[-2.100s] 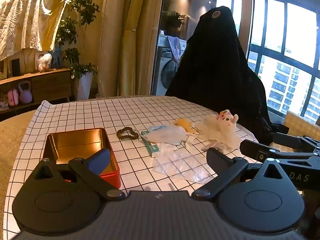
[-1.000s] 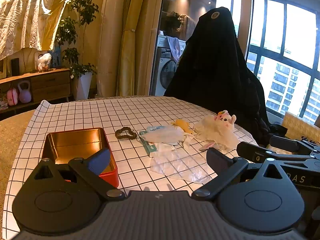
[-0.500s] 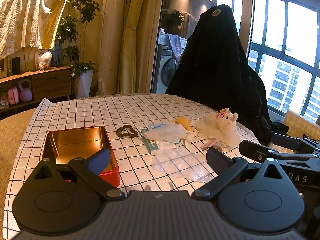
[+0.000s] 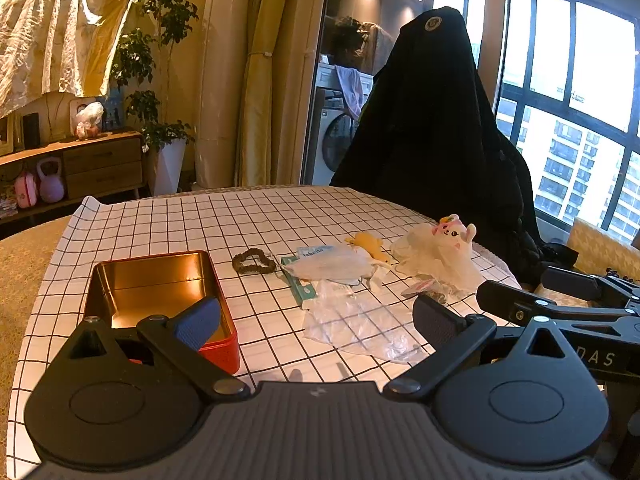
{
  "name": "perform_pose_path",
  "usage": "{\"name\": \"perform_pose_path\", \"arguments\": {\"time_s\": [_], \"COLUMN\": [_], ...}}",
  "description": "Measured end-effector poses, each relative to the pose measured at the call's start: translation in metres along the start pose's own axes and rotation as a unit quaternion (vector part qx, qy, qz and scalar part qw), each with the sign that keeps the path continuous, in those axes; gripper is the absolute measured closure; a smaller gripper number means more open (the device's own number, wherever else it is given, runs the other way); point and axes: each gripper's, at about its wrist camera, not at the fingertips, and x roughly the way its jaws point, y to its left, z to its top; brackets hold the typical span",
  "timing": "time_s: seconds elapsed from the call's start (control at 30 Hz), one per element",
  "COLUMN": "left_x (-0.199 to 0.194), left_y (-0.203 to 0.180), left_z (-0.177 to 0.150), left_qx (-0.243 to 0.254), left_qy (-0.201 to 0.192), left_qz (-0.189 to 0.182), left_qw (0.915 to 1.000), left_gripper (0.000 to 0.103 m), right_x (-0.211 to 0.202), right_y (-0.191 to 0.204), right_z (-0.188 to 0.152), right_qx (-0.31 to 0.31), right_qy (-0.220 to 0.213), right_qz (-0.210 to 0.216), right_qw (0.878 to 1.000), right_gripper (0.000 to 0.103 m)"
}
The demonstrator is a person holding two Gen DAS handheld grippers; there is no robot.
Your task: Organize soft objects
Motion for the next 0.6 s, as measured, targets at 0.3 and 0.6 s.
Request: {"name": "perform_pose_path", "arguments": {"time_s": [0.3, 0.6], "left_x": [0.0003, 0.0007], "left_y": [-0.0023, -0.0026], "left_z": [0.0014, 0.0009], "left_qx": [0.004, 0.004], "left_qy": [0.0, 0.0], "left_qz": [-0.002, -0.002], "left_qw": [1.0, 1.0], "left_gripper": [0.0, 0.0], "right_x": [-0.0004, -0.0006], "right_y": [0.0005, 0.0006], "right_z": [0.0003, 0.0002], "right_qx": [0.0, 0.0], "right_qy": [0.0, 0.0], "right_qz": [0.0, 0.0], "right_qw": [1.0, 1.0], "right_gripper": [0.01, 0.01]}}
